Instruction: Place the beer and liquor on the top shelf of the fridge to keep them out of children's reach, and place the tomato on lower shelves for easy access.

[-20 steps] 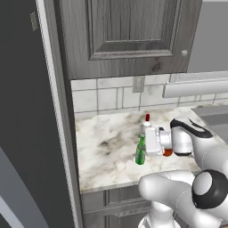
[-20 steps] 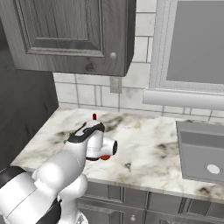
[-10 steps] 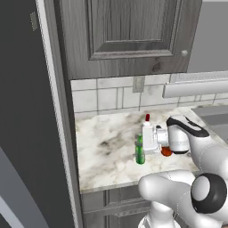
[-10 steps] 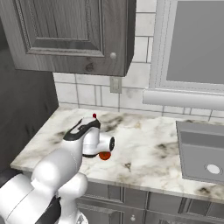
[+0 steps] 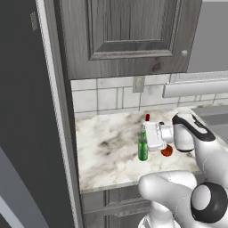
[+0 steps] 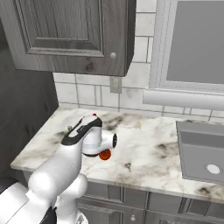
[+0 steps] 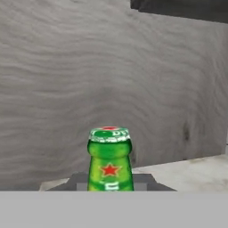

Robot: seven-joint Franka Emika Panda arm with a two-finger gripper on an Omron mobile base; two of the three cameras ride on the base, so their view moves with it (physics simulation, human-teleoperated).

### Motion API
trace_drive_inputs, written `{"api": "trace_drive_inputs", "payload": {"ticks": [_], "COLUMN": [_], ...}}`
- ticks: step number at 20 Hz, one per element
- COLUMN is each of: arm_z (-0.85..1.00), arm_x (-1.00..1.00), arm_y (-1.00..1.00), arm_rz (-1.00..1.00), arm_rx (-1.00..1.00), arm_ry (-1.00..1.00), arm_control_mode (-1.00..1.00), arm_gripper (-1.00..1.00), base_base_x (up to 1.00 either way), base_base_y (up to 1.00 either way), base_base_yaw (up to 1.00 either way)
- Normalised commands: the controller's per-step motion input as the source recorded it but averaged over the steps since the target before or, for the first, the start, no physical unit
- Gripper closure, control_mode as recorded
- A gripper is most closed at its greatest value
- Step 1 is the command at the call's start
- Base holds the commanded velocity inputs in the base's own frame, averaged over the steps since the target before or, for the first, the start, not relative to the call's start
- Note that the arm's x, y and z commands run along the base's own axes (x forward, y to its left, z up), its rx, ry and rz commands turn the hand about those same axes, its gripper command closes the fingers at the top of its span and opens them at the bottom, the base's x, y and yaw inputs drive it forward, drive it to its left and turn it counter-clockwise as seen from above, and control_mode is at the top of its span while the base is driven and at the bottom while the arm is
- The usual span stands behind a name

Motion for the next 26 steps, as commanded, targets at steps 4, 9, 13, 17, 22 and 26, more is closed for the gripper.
{"api": "trace_drive_inputs", "payload": {"ticks": [4,9,13,17,22,26], "arm_z": [1.00,1.00,0.86,0.84,0.83,0.65], "arm_x": [-0.60,-0.59,-0.47,-0.51,-0.45,-0.42], "arm_y": [-0.01,-0.09,0.00,-0.03,-0.01,-0.09], "arm_rz": [-0.01,-0.08,-0.15,-0.19,-0.14,-0.06], "arm_rx": [0.00,0.00,-0.07,-0.06,-0.06,-0.04], "arm_ry": [-0.01,0.01,0.10,0.07,0.04,0.00], "arm_control_mode": [-1.00,-1.00,-1.00,-1.00,-1.00,-1.00], "arm_gripper": [1.00,1.00,1.00,1.00,1.00,1.00], "base_base_x": [0.00,0.00,0.00,0.00,0.00,0.00], "base_base_y": [0.00,0.00,0.00,0.00,0.00,0.00], "base_base_yaw": [0.00,0.00,0.00,0.00,0.00,0.00]}}
